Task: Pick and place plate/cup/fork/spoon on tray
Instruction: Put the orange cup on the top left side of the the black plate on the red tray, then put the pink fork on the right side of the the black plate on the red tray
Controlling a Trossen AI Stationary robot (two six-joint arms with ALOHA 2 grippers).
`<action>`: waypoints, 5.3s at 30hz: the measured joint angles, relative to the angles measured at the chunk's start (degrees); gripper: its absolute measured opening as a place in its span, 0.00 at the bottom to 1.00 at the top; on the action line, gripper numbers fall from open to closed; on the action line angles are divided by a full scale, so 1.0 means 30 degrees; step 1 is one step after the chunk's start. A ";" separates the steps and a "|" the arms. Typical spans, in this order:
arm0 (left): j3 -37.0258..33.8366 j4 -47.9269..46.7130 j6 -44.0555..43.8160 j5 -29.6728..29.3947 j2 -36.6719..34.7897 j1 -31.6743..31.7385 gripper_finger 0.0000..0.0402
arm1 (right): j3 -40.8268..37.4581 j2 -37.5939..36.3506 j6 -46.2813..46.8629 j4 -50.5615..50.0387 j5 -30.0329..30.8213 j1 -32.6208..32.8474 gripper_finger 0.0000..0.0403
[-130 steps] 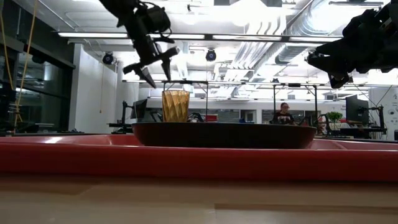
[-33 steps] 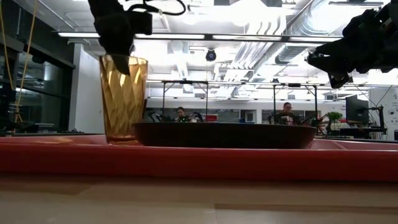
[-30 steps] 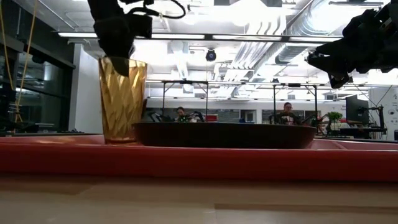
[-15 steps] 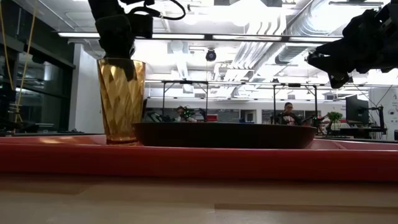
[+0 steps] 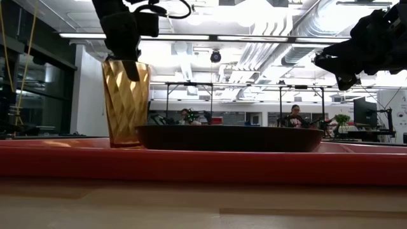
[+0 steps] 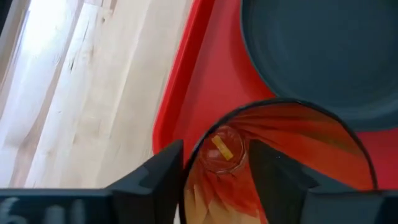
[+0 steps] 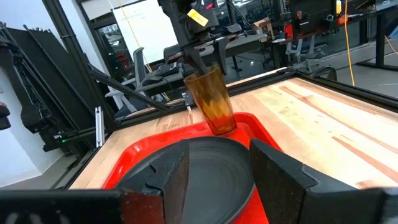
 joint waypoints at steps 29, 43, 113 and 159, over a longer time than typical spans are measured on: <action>0.4619 0.0256 0.1191 0.0333 -0.2110 0.0226 0.62 | 0.0000 0.0000 -0.0019 0.0000 0.0003 0.0000 0.40; -0.4552 1.7164 -0.2202 0.0259 -1.2469 0.0218 0.62 | 0.0000 0.0007 -0.0017 0.0000 0.0000 0.0000 0.40; -0.5931 1.7121 -0.6994 0.0088 -1.1526 0.2645 0.62 | 2.4894 3.7124 1.1333 -1.3791 0.3892 -0.8710 0.40; -0.5931 1.7552 -0.6849 -0.0823 -1.1504 0.2644 0.62 | 2.5623 2.9717 2.1445 -2.3797 0.5057 0.3722 0.04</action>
